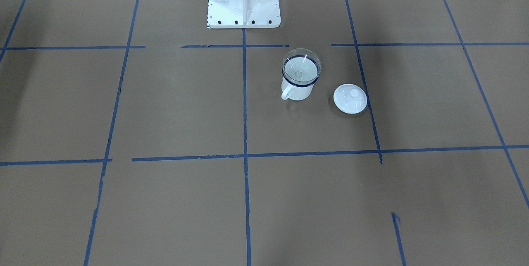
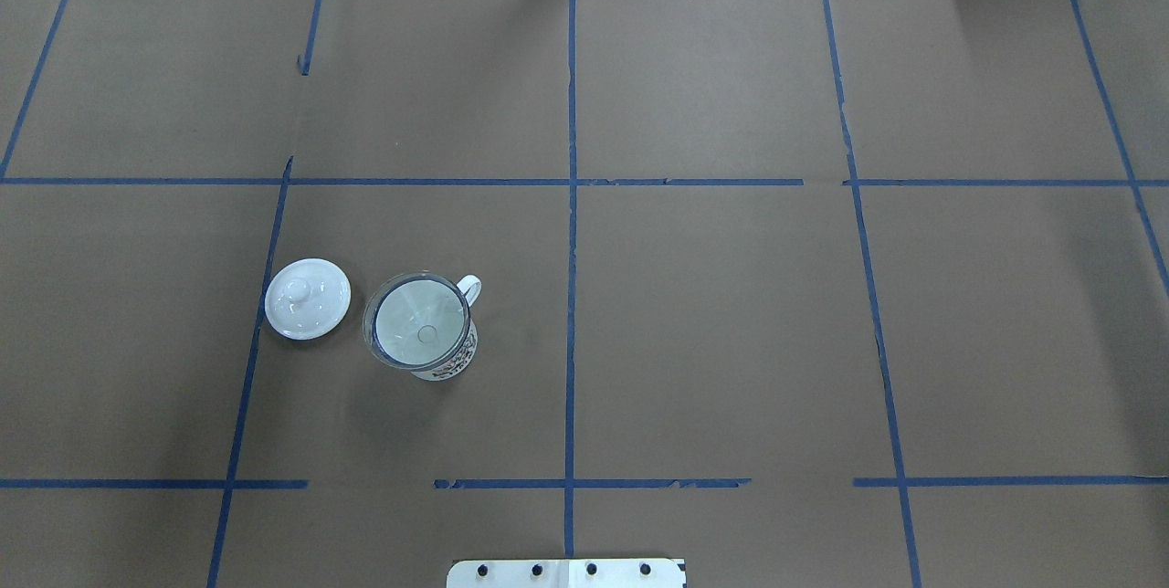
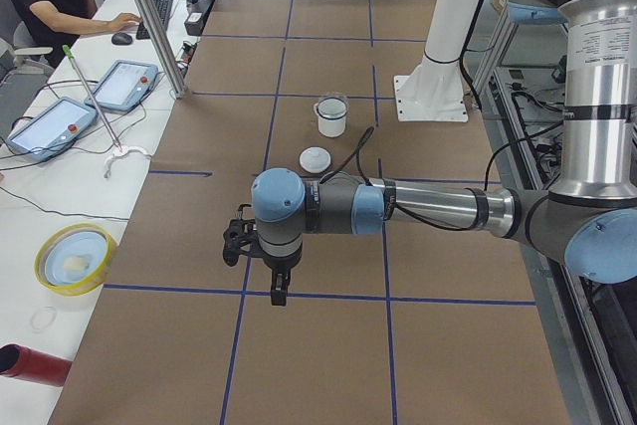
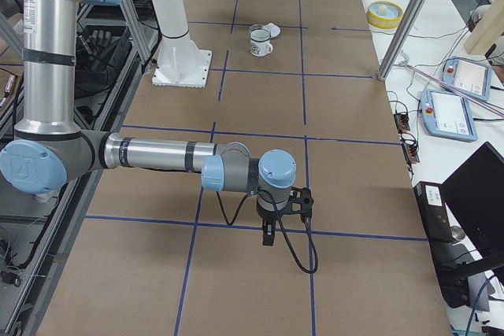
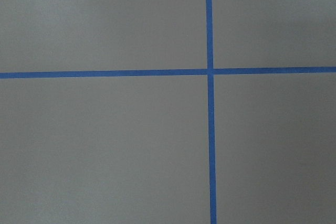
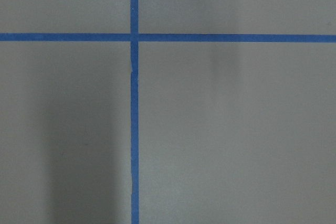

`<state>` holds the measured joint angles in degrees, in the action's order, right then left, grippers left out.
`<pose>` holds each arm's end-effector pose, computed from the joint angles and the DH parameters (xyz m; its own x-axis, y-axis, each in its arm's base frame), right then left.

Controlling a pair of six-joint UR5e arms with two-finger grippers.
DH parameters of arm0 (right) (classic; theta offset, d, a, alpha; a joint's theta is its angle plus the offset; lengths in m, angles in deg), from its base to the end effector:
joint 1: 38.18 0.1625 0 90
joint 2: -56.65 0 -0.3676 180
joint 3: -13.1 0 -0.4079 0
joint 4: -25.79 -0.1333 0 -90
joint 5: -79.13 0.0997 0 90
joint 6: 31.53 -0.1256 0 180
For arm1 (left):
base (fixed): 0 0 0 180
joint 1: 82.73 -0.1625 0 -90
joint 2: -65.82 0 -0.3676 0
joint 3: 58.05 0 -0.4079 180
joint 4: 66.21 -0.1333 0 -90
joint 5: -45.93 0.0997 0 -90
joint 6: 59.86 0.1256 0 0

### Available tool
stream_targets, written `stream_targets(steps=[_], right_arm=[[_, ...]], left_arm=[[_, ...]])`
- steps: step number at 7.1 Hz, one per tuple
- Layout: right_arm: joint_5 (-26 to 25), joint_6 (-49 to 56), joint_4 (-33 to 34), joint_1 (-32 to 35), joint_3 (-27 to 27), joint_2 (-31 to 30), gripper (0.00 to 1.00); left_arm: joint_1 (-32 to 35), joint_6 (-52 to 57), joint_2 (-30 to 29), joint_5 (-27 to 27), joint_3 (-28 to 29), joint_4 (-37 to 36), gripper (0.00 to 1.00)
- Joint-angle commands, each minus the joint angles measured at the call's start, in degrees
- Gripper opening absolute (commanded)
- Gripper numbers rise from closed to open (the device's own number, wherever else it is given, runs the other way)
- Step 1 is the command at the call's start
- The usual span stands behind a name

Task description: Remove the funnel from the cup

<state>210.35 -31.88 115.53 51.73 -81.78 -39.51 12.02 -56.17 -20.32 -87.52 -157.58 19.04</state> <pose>0.0498 -0.4664 0.6333 0.7522 0.0167 0.6587 -0.0030 0.9998 -0.0218 -0.0867 -0.4768 0.5785 0.7282 0.0151 -0.6852 0.0360 0.9975 0.0603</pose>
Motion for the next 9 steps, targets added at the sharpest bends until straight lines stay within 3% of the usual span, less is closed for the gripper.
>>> stream_targets(steps=[1, 4, 6, 9], right_arm=[[0.0, 0.0, 0.0, 0.0, -0.04, 0.0, 1.0], [0.0, 0.0, 0.0, 0.0, -0.04, 0.0, 1.0], [0.0, 0.0, 0.0, 0.0, -0.04, 0.0, 1.0], [0.0, 0.0, 0.0, 0.0, -0.04, 0.0, 1.0]], left_arm=[[0.0, 0.18, 0.01, 0.03, 0.47, 0.09, 1.0], [-0.09, -0.87, -4.01, 0.73, -1.62, -1.22, 1.0], [-1.31, -10.24, -6.85, 0.91, -11.15, -5.44, 1.0], [-12.79, -26.05, -8.5, 0.82, -24.27, -6.5, 1.0]])
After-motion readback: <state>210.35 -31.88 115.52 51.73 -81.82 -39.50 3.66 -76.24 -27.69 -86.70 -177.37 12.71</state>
